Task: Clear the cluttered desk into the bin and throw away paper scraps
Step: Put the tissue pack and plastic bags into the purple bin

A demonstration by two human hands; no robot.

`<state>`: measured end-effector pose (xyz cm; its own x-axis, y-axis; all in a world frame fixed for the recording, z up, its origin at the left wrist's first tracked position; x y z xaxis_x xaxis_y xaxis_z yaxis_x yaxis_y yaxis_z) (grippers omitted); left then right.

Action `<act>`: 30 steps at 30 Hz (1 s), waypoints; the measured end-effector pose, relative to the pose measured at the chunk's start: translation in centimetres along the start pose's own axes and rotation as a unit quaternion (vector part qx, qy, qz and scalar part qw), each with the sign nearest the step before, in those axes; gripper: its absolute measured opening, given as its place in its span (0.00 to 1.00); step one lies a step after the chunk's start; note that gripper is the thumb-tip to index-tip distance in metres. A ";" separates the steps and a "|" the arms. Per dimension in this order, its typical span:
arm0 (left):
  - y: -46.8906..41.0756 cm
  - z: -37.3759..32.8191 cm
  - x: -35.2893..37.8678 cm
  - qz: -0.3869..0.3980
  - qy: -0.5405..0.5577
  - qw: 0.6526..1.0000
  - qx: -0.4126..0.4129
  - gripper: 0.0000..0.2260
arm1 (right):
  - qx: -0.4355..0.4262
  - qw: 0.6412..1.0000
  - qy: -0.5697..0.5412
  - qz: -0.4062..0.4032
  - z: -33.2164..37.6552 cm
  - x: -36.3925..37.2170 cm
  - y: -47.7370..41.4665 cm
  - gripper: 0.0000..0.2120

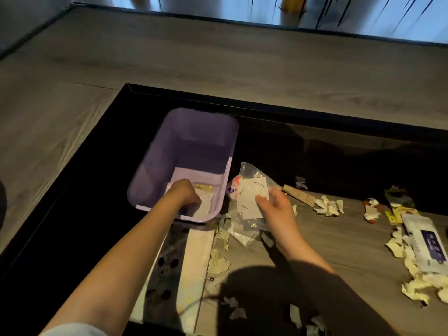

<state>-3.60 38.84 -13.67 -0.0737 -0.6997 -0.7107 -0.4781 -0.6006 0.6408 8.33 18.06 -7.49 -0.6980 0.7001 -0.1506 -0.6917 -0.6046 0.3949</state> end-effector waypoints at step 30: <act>3.4 3.2 -8.8 -0.242 0.072 0.966 0.046 0.05 | -0.243 0.863 0.439 0.058 3.5 8.0 -1.9 0.16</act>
<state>-7.42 44.16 -6.19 0.2979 -0.3957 -0.8687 -0.5024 -0.8388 0.2098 4.75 26.14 -6.28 -0.4920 0.1950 -0.8485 -0.4541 -0.8890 0.0590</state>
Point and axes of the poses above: each hand's wrist, its own y-axis away from the middle knuckle, its own x-axis out of the palm, z = x × y, the point moved 8 cm from there along -y, towards the middle knuckle, and after that the axes turned 6 degrees about x, right-handed, at the moved point
